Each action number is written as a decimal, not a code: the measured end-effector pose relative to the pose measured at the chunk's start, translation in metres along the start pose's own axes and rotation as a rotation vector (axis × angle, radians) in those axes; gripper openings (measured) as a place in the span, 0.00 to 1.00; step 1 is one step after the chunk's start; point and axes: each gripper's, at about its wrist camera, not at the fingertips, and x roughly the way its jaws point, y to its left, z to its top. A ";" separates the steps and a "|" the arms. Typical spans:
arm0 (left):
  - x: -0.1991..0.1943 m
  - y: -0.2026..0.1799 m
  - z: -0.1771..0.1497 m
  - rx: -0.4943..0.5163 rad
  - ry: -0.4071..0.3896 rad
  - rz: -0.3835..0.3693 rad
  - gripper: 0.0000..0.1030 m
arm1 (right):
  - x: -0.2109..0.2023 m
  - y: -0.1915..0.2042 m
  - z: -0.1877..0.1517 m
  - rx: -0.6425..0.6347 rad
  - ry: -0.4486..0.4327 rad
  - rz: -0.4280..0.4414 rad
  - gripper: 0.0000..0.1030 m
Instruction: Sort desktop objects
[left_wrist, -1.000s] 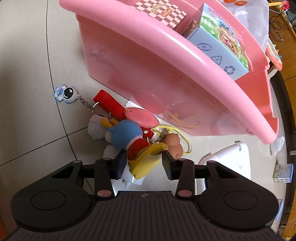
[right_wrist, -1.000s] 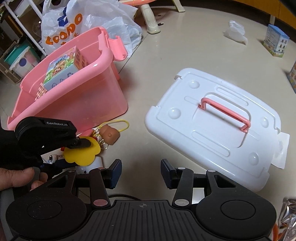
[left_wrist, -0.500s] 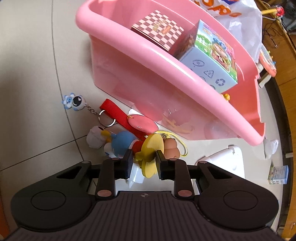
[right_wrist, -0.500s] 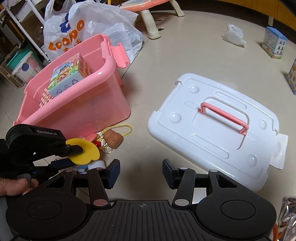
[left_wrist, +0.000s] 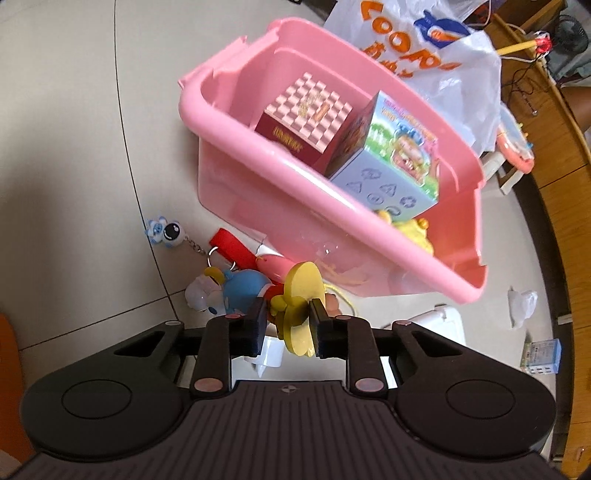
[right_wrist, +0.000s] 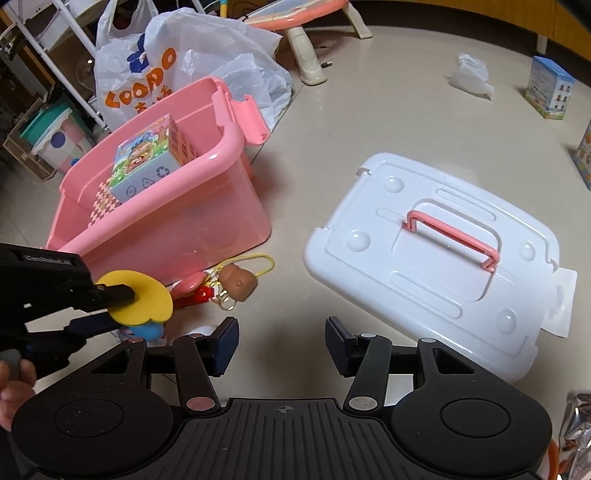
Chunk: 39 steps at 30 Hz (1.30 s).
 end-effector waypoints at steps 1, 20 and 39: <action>-0.004 0.000 0.000 0.000 -0.002 -0.003 0.24 | -0.001 0.001 0.000 -0.003 -0.001 0.002 0.47; -0.060 0.001 0.004 0.065 -0.073 -0.046 0.19 | -0.032 0.014 0.001 -0.070 -0.026 0.017 0.47; -0.119 -0.026 0.023 0.186 -0.178 -0.117 0.10 | -0.046 0.019 -0.001 -0.117 -0.026 0.023 0.47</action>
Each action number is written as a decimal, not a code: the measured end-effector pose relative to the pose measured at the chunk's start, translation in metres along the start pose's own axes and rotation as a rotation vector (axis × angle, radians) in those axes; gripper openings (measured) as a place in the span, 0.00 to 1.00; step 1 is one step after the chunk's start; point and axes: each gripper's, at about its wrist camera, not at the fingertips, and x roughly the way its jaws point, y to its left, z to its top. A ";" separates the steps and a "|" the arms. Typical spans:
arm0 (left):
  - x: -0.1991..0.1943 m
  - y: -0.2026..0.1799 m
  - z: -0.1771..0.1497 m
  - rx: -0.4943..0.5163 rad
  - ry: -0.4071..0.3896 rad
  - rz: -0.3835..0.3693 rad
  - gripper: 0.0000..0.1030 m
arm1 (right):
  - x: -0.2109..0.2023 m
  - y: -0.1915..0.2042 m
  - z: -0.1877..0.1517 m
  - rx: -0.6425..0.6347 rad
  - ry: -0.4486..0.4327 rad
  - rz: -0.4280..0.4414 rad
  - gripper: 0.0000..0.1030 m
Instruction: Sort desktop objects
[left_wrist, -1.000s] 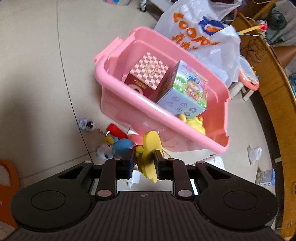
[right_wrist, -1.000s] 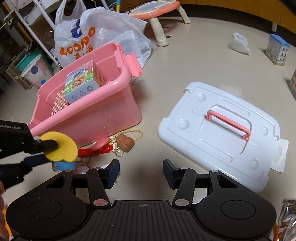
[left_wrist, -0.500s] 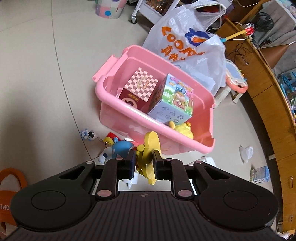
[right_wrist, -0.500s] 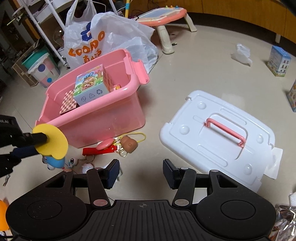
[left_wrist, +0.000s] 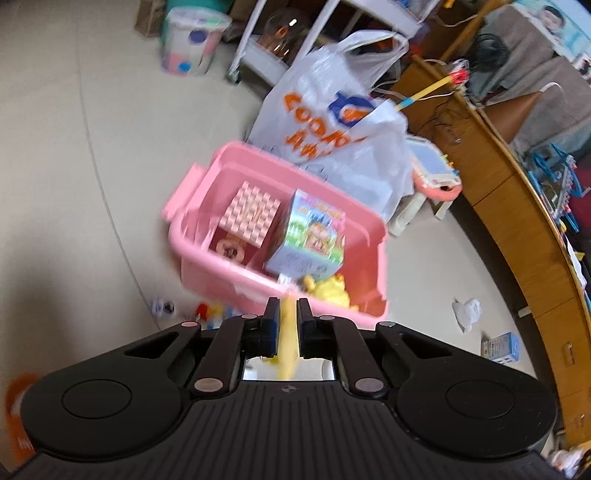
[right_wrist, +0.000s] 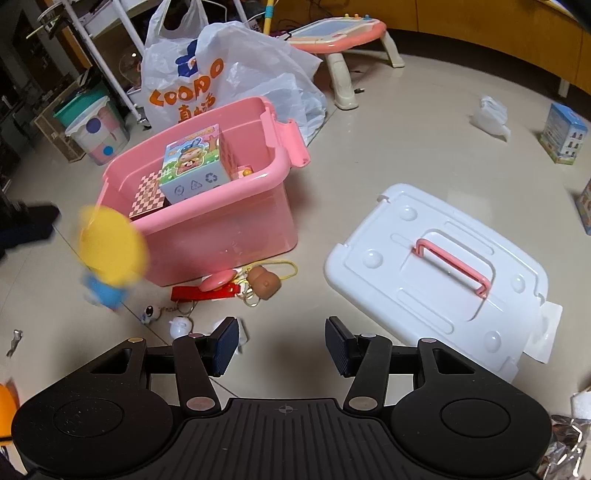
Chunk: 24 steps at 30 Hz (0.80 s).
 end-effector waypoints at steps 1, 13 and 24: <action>-0.002 -0.003 0.003 0.010 -0.005 -0.006 0.10 | 0.000 0.000 0.000 0.002 0.000 0.000 0.47; 0.020 0.028 -0.011 -0.138 0.078 0.041 0.20 | 0.002 -0.012 -0.003 0.046 0.005 0.002 0.48; 0.094 0.079 -0.066 -0.380 0.269 0.130 0.64 | 0.033 -0.024 -0.014 0.105 0.074 -0.027 0.48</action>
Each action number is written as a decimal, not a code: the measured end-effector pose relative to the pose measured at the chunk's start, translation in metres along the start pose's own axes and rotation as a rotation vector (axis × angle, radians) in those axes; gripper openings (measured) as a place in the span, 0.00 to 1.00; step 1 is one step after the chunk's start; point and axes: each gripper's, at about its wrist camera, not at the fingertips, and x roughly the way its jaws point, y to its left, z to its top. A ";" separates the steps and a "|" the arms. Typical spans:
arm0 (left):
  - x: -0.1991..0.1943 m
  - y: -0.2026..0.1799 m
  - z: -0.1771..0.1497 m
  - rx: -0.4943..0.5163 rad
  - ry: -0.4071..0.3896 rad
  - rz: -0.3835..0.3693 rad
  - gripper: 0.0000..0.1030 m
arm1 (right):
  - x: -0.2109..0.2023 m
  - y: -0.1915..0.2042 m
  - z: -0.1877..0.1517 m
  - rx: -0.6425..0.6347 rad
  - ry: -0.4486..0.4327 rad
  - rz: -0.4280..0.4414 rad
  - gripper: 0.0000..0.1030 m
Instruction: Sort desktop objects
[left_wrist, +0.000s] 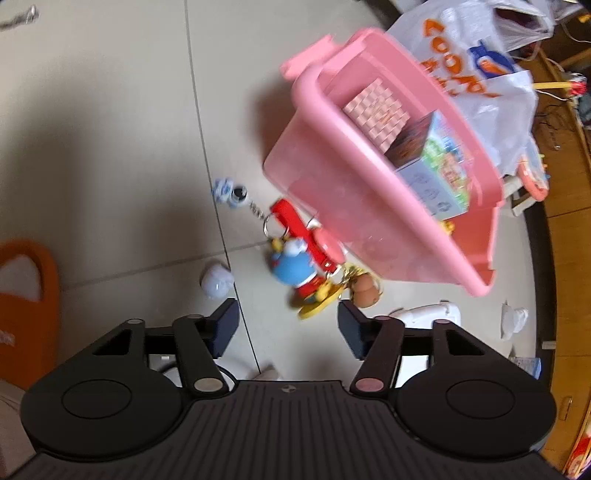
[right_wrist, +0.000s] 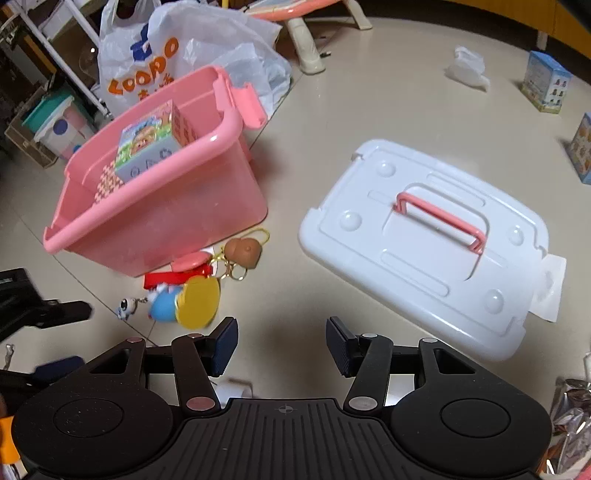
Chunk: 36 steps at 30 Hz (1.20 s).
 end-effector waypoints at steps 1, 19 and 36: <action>0.008 0.000 -0.001 -0.018 0.008 -0.001 0.65 | 0.002 0.000 0.000 -0.002 0.005 -0.001 0.48; 0.104 -0.004 -0.004 -0.295 0.035 0.041 0.79 | 0.033 0.002 0.002 -0.045 0.062 -0.036 0.49; 0.123 -0.022 0.000 -0.136 0.039 0.160 0.54 | 0.050 -0.004 -0.002 -0.029 0.096 -0.058 0.50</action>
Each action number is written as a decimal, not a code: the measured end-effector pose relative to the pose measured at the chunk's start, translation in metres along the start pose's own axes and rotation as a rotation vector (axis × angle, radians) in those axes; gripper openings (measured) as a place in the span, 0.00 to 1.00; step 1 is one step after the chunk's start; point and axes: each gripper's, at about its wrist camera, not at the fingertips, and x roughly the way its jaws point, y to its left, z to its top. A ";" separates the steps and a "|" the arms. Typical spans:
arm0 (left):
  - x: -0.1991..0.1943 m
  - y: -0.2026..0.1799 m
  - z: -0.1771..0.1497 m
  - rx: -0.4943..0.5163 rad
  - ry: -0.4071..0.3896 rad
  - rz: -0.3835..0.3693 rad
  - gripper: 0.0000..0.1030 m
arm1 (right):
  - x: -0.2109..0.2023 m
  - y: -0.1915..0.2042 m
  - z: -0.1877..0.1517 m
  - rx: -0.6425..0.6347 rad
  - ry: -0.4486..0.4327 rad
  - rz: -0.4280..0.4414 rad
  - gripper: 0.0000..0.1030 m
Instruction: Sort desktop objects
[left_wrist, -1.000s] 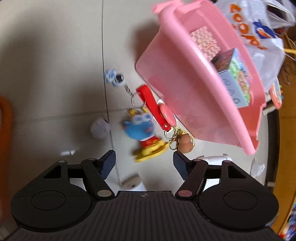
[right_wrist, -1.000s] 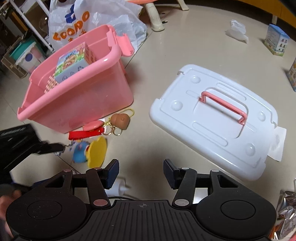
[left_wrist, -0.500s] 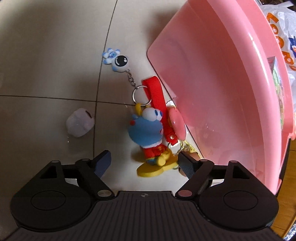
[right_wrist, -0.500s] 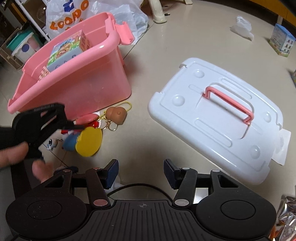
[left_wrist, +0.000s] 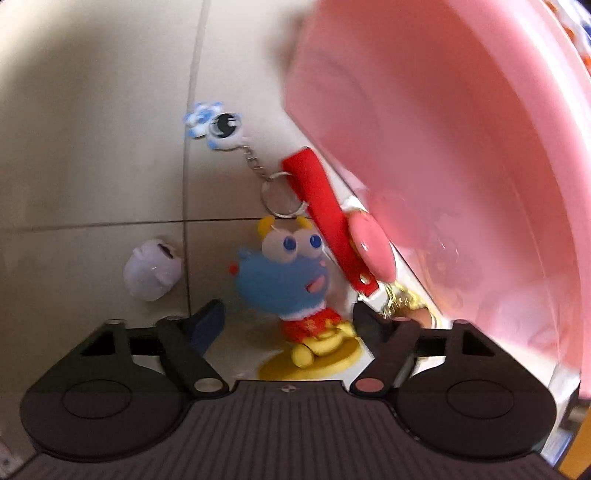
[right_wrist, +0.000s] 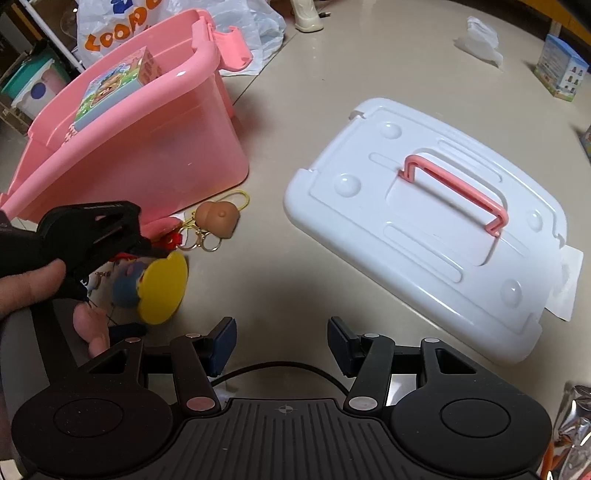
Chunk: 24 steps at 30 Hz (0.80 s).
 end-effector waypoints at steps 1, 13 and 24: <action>0.000 0.000 -0.001 0.010 0.007 -0.015 0.50 | 0.000 0.000 0.000 -0.001 0.000 0.000 0.50; -0.017 0.021 -0.007 0.058 0.055 -0.026 0.38 | -0.010 0.001 0.001 -0.017 -0.020 -0.009 0.51; -0.071 0.031 -0.015 0.160 0.000 -0.033 0.38 | -0.033 0.003 -0.001 -0.053 -0.047 -0.019 0.51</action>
